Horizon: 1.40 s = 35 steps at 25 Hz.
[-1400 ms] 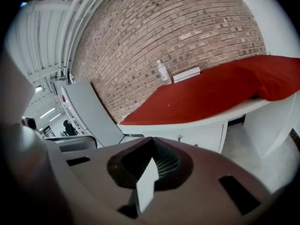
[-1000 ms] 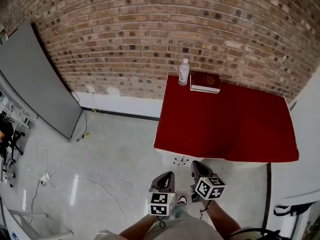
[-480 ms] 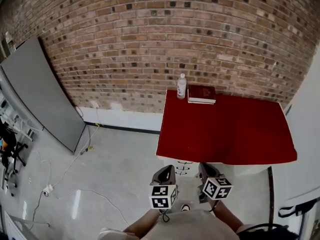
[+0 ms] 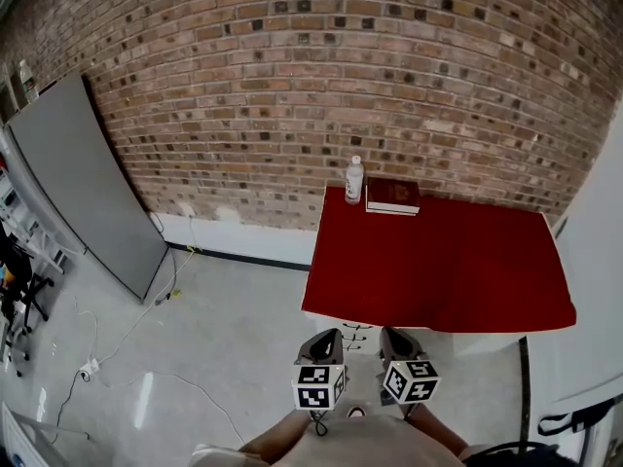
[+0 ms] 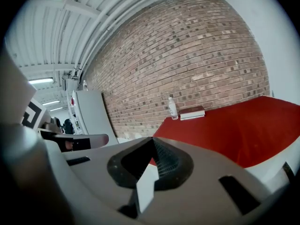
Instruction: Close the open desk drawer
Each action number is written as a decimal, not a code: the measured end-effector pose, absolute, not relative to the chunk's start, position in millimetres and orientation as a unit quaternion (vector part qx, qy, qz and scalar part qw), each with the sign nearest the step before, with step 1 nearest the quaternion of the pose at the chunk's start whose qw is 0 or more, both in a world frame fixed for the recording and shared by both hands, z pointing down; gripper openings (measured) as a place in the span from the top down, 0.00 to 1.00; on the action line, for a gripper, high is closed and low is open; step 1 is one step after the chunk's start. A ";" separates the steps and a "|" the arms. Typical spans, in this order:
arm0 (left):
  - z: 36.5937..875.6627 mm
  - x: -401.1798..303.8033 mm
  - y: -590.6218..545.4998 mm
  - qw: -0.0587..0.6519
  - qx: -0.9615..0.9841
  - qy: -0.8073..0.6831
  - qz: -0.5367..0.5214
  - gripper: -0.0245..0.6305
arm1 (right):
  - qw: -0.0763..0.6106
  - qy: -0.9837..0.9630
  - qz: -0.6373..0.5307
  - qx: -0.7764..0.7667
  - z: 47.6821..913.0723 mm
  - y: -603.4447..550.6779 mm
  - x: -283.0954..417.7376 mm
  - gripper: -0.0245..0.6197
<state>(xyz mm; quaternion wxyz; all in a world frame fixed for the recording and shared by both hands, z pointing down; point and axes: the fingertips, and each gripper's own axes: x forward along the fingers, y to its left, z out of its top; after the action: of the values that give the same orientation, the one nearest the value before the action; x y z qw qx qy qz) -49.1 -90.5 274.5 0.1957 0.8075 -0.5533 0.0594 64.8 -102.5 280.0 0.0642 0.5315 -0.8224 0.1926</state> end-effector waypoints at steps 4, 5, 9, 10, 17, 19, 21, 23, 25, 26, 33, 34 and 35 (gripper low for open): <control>275.2 -51.9 -91.7 0.200 0.802 -0.560 0.058 0.96 | 0.065 -0.825 0.193 0.526 277.7 -100.5 61.3 0.96; 275.2 -52.8 -92.0 0.199 0.801 -0.562 0.058 0.96 | 0.064 -0.826 0.194 0.525 277.1 -99.6 60.1 0.96; 273.9 -53.1 -93.1 0.193 0.801 -0.564 0.055 0.96 | 0.058 -0.827 0.192 0.525 273.2 -96.2 57.6 0.96; 273.1 -52.0 -93.6 0.192 0.802 -0.563 0.055 0.96 | 0.055 -0.828 0.192 0.525 271.2 -96.0 57.5 0.96; 268.6 -42.7 -97.4 0.181 0.808 -0.558 0.050 0.96 | 0.053 -0.833 0.177 0.522 262.9 -97.2 59.0 0.97; 269.8 -40.3 -98.6 0.180 0.810 -0.556 0.050 0.96 | 0.056 -0.833 0.170 0.523 263.4 -97.9 59.7 0.97; 270.1 -39.0 -99.0 0.180 0.811 -0.554 0.052 0.96 | 0.054 -0.832 0.171 0.525 262.9 -97.9 60.3 0.97; 269.2 -37.9 -99.2 0.181 0.811 -0.554 0.053 0.96 | 0.051 -0.832 0.175 0.523 262.1 -97.9 60.7 0.97; 268.7 -36.4 -99.7 0.179 0.811 -0.555 0.052 0.96 | 0.046 -0.834 0.180 0.519 262.6 -98.1 61.4 0.97; 268.9 -35.8 -100.0 0.178 0.811 -0.555 0.051 0.96 | 0.045 -0.835 0.181 0.518 263.3 -98.2 61.9 0.97; 269.3 -37.7 -99.8 0.177 0.810 -0.556 0.052 0.96 | 0.045 -0.832 0.183 0.521 265.9 -97.0 64.0 0.97; 269.6 -37.6 -99.9 0.178 0.810 -0.556 0.052 0.96 | 0.046 -0.832 0.184 0.521 266.4 -97.0 64.5 0.97; 270.3 -37.2 -99.7 0.178 0.810 -0.556 0.052 0.96 | 0.047 -0.832 0.184 0.521 267.4 -96.8 65.3 0.97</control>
<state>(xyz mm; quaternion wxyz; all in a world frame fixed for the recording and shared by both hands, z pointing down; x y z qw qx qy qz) -37.2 -99.7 270.3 0.1784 0.8100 -0.5562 0.0523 65.3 -96.8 267.4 0.0468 0.5214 -0.8319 0.1841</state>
